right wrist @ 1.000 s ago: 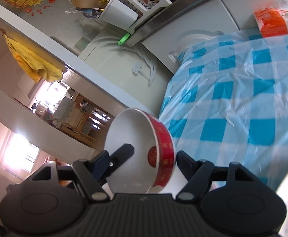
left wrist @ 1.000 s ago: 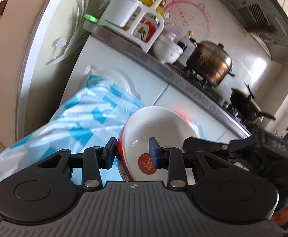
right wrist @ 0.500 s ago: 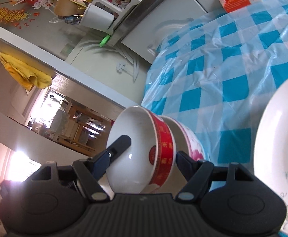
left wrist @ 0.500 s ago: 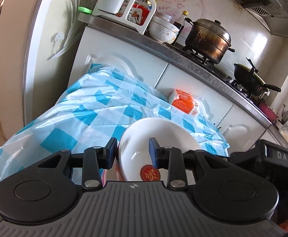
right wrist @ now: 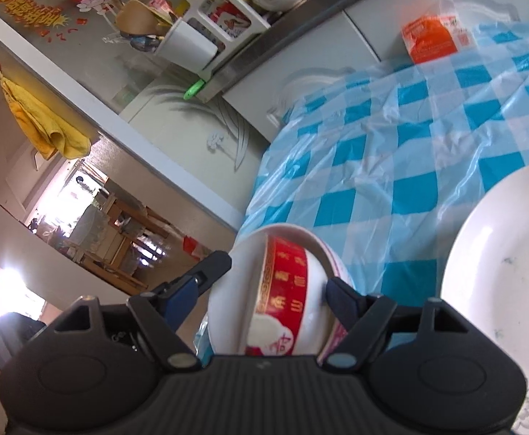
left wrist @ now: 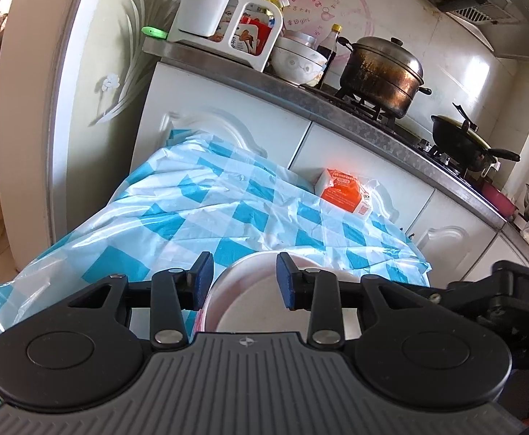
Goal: Organize plates and bowls
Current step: 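Carry the red bowl and lower it into the pink floral bowl, then open both grippers and withdraw from the bowl stack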
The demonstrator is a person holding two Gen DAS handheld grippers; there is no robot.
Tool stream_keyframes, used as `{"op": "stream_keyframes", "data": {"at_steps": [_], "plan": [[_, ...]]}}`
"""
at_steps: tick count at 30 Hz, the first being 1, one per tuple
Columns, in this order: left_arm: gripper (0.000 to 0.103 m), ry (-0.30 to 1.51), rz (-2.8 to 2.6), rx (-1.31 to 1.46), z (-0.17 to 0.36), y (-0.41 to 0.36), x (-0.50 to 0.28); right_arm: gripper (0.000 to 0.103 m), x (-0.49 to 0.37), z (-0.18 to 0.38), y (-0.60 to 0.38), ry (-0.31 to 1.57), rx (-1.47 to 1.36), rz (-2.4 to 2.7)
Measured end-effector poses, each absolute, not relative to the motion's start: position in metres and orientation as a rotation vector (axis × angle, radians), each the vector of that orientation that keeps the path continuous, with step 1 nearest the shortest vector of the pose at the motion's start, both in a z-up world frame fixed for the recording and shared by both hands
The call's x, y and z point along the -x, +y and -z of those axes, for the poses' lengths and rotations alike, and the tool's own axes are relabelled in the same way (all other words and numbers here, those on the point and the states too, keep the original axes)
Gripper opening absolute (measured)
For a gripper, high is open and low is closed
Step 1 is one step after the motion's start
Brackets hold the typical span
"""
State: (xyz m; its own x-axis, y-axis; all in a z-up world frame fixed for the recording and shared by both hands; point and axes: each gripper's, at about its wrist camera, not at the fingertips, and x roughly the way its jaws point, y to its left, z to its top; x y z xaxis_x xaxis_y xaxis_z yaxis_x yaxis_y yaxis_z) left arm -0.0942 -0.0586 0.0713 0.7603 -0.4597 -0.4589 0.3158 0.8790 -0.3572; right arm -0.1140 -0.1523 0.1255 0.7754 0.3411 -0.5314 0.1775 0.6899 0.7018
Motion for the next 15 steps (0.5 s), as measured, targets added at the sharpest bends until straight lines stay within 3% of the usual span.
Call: {"op": "stream_keyframes", "data": {"at_steps": [3,15], "plan": [[0.044,0.562,0.426,0.265,-0.073,-0.058,0.096,0.087,0.118,-0.128,-0.152,0.674,-0.792,-0.081],[0.054,0.561,0.411,0.249,-0.072,-0.052,0.103,0.088,0.121,-0.116,-0.139,0.673,-0.499,0.113]]}}
